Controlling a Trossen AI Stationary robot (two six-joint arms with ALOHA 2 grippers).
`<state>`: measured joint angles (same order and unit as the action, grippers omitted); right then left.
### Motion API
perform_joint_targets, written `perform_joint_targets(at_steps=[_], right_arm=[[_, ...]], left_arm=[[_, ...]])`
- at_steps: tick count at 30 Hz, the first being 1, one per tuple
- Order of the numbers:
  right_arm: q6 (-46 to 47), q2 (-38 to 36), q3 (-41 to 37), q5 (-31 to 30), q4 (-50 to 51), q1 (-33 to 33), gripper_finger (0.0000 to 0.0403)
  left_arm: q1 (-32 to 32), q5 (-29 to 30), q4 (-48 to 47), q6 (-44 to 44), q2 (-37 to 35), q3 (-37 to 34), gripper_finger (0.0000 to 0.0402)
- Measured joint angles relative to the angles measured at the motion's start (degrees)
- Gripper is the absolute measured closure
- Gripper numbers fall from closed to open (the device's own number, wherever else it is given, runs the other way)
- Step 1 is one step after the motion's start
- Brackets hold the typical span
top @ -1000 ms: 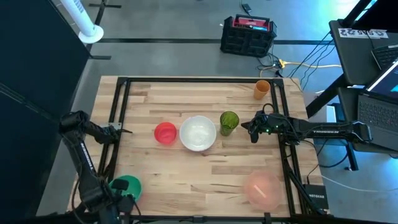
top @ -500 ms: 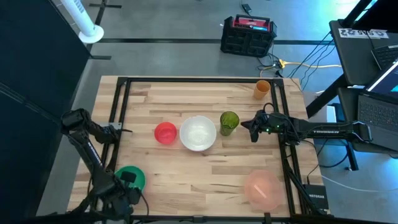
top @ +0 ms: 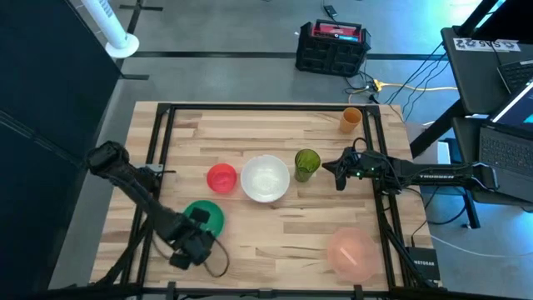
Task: Nest bowls inside each other
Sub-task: Stack the blue bowl on top of the pink bowl
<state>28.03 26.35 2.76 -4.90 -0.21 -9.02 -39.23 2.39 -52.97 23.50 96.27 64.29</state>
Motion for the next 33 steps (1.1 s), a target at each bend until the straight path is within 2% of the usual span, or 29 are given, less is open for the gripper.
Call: perform_joint_targets(at_steps=[3, 21, 27, 33], right_arm=[[0.0, 0.0, 0.0, 0.11, 0.07, 0.0, 0.0403], [-0.02, 0.0, 0.0, 0.74, 0.42, -0.02, 0.0403], [-0.04, 0.0, 0.0, 0.93, 0.42, 0.0, 0.0403], [-0.05, 0.02, 0.0, 0.93, 0.42, 0.0, 0.0403]], left_arm=[[2.98, -0.21, 0.42, -2.51, 0.0, 0.02, 0.0396], [5.12, -6.01, 2.49, -1.32, -0.31, 5.05, 0.036], [5.17, -5.6, 1.03, -1.28, -0.35, 5.25, 0.0324], [5.38, -5.22, 0.59, -0.76, -0.4, 5.78, 0.0317]])
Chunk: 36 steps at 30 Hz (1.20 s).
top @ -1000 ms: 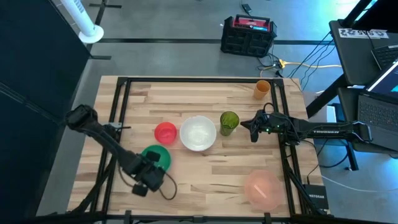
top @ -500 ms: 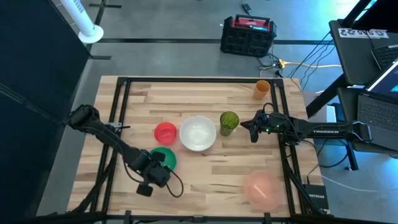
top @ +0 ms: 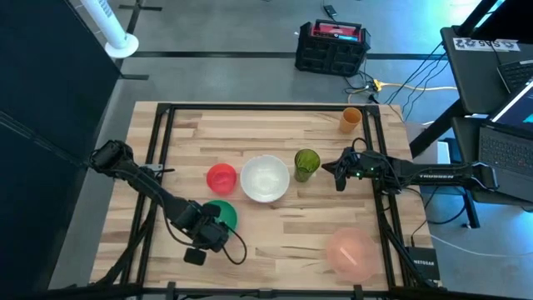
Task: Nest bowls inside each other
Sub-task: Stack the blue bowl on top of the pink bowl, then stack the orange bowl on top of the blue bowl
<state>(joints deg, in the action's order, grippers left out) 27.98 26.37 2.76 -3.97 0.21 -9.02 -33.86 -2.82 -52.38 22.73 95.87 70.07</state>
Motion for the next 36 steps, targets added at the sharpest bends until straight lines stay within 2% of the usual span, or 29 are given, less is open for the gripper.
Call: perform_joint_targets(at_steps=[17, 20, 25, 29, 36], right_arm=[[0.0, 0.0, -0.02, 0.0, 0.0, -0.02, 0.0403], [-0.02, 0.0, -0.02, 0.0, 0.02, -0.02, 0.0403], [-0.41, 0.02, -0.02, 0.0, 0.0, 0.0, 0.0403], [-0.39, 0.02, -0.02, 0.08, 0.06, -0.02, 0.0403], [-0.39, 0.02, -0.03, 0.28, 0.22, -0.02, 0.0403]], left_arm=[[11.72, 11.57, -15.01, -3.23, -0.23, 14.44, 0.0316], [18.4, 13.11, -17.46, -2.06, -0.3, 16.06, 0.0316], [33.21, 13.13, -19.07, -3.01, -0.3, 14.72, 0.0315], [41.67, 12.01, -19.54, -12.0, -0.3, 13.87, 0.0315], [45.45, 8.68, -15.89, -23.92, -2.51, 7.23, 0.0315]])
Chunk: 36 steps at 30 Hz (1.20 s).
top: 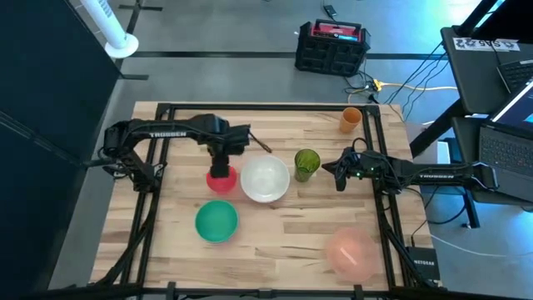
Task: Nest bowls inside each other
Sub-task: Stack the orange bowl on top of the blue bowl
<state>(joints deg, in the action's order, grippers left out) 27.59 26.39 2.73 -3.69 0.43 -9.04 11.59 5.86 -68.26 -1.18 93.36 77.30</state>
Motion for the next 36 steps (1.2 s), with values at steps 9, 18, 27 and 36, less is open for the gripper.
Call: perform_joint_targets(at_steps=[9, 18, 27, 36], right_arm=[[0.0, 0.0, 0.0, 0.25, 0.2, 0.01, 0.0403], [0.0, 0.0, 0.0, 0.19, 0.58, 0.01, 0.0403], [0.0, 0.0, -0.01, -0.42, 0.65, 0.01, 0.0403], [0.0, 0.0, -0.01, -0.65, 0.65, 0.0, 0.0403]], left_arm=[[4.11, -4.44, 5.41, -13.92, -3.17, -9.41, 0.0315], [8.11, -5.76, 8.15, -16.09, -4.15, -15.35, 0.0315], [8.3, -5.89, 11.84, -12.38, -4.14, -17.45, 0.0315], [8.22, -6.29, 13.96, -7.79, -4.12, -18.26, 0.0315]])
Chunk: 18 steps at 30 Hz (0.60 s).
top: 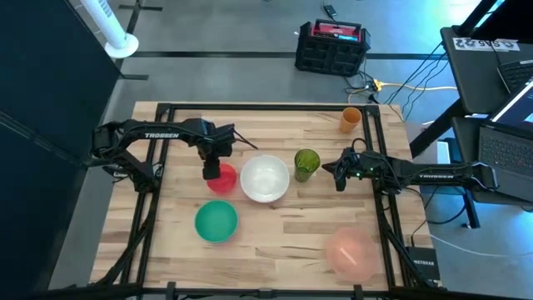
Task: Nest bowls inside each other
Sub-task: Stack the orange bowl on top of the blue bowl
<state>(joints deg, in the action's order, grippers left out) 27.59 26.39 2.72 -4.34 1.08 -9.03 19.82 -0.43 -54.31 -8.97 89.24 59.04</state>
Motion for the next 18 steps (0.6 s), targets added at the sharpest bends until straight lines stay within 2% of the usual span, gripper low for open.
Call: perform_joint_targets(at_steps=[10, 18], right_arm=[[0.0, 0.0, 0.0, -0.04, 0.0, 0.02, 0.0403], [0.0, 0.0, 0.0, -0.04, 0.03, 0.0, 0.0403]], left_arm=[[-0.05, -0.28, 1.47, 4.06, 0.15, -0.52, 0.0315], [-0.9, -0.87, 2.65, 4.06, 3.79, -0.47, 0.0316]])
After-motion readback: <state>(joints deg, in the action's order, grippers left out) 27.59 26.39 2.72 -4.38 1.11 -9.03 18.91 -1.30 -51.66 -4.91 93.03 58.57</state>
